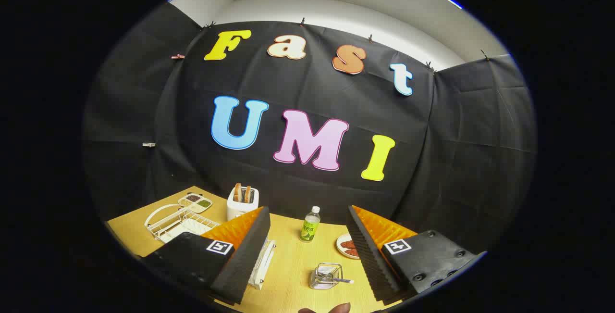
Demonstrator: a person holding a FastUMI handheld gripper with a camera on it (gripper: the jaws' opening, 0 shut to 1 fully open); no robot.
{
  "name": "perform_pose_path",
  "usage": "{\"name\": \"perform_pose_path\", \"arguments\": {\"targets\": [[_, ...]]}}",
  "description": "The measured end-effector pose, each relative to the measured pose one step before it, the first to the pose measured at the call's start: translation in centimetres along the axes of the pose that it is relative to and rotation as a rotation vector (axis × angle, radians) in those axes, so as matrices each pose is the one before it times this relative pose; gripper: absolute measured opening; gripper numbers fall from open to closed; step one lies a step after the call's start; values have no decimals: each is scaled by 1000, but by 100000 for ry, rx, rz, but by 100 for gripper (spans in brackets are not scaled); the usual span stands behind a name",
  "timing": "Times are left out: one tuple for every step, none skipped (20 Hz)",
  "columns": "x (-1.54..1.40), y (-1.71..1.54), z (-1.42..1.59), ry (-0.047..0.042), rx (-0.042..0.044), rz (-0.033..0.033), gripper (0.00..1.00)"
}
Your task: Take the plate from the dish rack, then take the spoon from the basket and place it into the plate.
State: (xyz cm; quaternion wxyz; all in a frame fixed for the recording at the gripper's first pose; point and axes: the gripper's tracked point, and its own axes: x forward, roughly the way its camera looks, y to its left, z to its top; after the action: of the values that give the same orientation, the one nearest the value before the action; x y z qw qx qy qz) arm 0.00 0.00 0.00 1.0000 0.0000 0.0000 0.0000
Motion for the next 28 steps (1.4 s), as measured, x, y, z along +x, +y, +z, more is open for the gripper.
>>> {"name": "perform_pose_path", "arguments": {"targets": [[70,131,11,230,215,157,98],[82,99,-48,356,353,40,98],[73,138,-93,640,445,184,98],[13,178,-82,322,299,223,98],[-49,111,-38,175,99,115,98],[17,50,-13,155,-191,-169,98],[-32,-15,-27,41,-337,-232,98],[41,42,-14,79,-208,-68,98],[20,138,6,141,-48,153,98],[50,153,-29,103,-60,197,98],[-89,102,-8,75,-163,31,98],[-38,65,-65,-29,-144,136,98],[-15,96,-15,185,-110,87,98],[111,74,-38,338,56,200,98],[-8,102,-86,274,182,209,98],[66,122,-80,280,152,181,98],[-59,-17,-76,162,98,-18,98],[-15,58,-17,137,32,14,98],[84,-2,-102,234,85,-35,98],[58,56,-48,255,82,2,98],[28,-8,-19,294,170,66,98],[-16,51,-115,394,339,-38,98],[169,71,-126,945,580,46,98],[340,172,-249,1440,845,444,98],[322,347,-439,2054,1023,775,98],[432,320,-396,2473,1028,694,98],[547,372,-478,2752,968,978,98],[546,538,-442,2947,602,1206,98]]}}
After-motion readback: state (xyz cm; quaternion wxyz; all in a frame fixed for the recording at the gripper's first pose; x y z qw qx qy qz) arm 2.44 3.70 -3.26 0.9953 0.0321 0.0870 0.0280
